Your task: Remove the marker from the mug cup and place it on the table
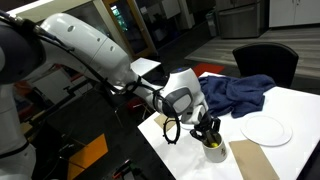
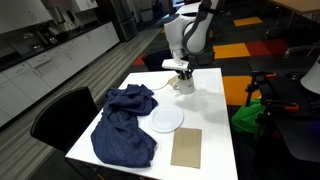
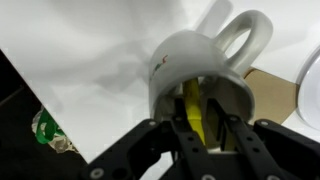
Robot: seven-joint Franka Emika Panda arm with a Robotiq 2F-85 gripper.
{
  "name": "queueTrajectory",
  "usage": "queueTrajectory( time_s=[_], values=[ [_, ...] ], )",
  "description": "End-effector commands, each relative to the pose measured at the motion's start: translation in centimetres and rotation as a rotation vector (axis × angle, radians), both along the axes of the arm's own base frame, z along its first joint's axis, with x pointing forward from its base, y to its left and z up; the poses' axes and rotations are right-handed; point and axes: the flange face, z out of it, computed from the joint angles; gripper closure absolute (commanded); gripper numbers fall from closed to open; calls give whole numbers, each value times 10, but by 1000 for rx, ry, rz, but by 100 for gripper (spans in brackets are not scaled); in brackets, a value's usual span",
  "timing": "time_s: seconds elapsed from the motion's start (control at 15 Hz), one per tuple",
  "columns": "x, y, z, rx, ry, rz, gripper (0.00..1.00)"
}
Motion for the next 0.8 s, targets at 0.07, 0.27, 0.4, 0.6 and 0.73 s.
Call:
queueTrajectory(
  time_s=[0.07,0.27,0.4,0.6,0.73],
  values=[
    [9,-6,-1,-19,8,-10,67],
    [13,-10,-2,-35,13,-16,63],
    [17,-12,-4,-40,16,-16,62],
    [20,-10,-8,-44,28,-8,87],
    [21,-8,-8,-52,36,-11,98]
  ],
)
